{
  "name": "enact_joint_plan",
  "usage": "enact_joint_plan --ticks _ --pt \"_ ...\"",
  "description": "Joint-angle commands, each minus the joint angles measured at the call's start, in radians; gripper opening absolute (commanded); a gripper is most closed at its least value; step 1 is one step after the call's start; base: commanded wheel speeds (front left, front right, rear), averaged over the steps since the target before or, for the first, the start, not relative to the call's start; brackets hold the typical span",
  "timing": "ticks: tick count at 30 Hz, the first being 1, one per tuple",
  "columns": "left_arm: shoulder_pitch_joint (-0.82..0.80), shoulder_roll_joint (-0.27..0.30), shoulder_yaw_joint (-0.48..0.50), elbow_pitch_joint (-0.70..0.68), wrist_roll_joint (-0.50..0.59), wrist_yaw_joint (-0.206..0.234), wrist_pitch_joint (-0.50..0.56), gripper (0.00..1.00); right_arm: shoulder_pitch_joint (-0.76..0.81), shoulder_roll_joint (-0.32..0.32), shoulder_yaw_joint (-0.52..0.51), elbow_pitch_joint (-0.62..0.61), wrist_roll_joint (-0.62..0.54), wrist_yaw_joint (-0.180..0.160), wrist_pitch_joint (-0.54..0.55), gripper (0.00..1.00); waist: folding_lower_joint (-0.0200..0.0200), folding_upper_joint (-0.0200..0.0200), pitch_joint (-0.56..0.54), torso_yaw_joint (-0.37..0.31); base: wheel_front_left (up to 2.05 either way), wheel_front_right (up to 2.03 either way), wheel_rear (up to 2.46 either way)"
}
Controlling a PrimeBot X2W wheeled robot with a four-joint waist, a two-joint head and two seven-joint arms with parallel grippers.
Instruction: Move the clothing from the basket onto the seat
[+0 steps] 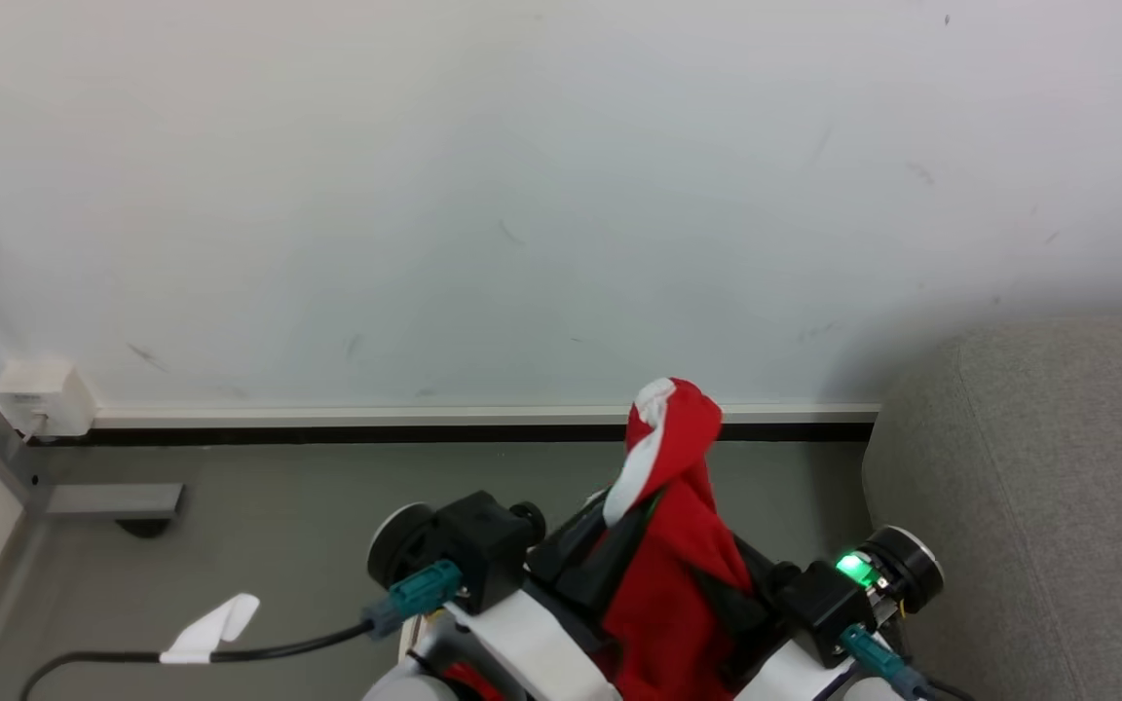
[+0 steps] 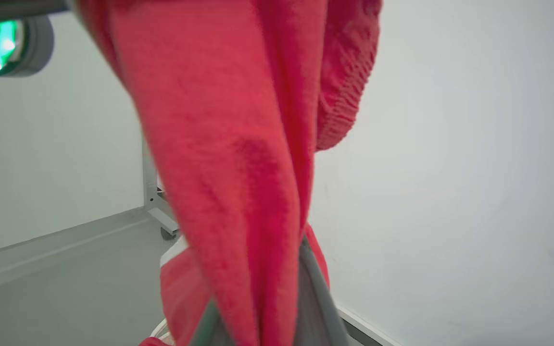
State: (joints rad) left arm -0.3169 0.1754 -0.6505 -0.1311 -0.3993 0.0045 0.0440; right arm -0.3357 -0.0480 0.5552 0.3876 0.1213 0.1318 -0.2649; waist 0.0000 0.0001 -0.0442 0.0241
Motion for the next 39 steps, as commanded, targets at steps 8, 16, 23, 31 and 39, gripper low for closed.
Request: enact_joint_plan --ticks 8,16,23,31,39 --pt "0.019 0.016 0.039 0.051 -0.013 0.025 -0.050 1.00 -0.012 -0.006 -0.075 0.009 0.080 -0.002 0.001 0.00 0.0000 -0.0001 0.020 -0.034 0.00 0.00 0.00" --pt "0.020 0.018 0.036 0.093 -0.003 0.028 -0.077 1.00 -0.030 -0.004 -0.205 -0.017 0.065 -0.002 0.001 0.00 0.0000 -0.0001 0.051 -0.130 0.00 0.00 0.00" --pt "0.003 0.011 0.022 0.123 0.011 0.023 -0.103 1.00 -0.025 -0.007 -0.324 -0.055 0.015 -0.002 0.001 0.00 0.0000 -0.0001 0.096 -0.263 0.00 0.00 0.00" --pt "-0.033 0.002 -0.009 0.141 0.034 0.007 -0.115 1.00 -0.024 -0.019 -0.409 -0.098 0.033 -0.002 0.001 0.00 0.0000 -0.0001 0.161 -0.358 0.00 0.00 0.00" --pt "-0.093 -0.002 -0.029 0.145 0.064 -0.003 -0.122 1.00 -0.078 -0.039 -0.458 -0.132 0.049 -0.002 0.001 0.00 0.0000 -0.0001 0.263 -0.352 0.00 0.00 0.00"
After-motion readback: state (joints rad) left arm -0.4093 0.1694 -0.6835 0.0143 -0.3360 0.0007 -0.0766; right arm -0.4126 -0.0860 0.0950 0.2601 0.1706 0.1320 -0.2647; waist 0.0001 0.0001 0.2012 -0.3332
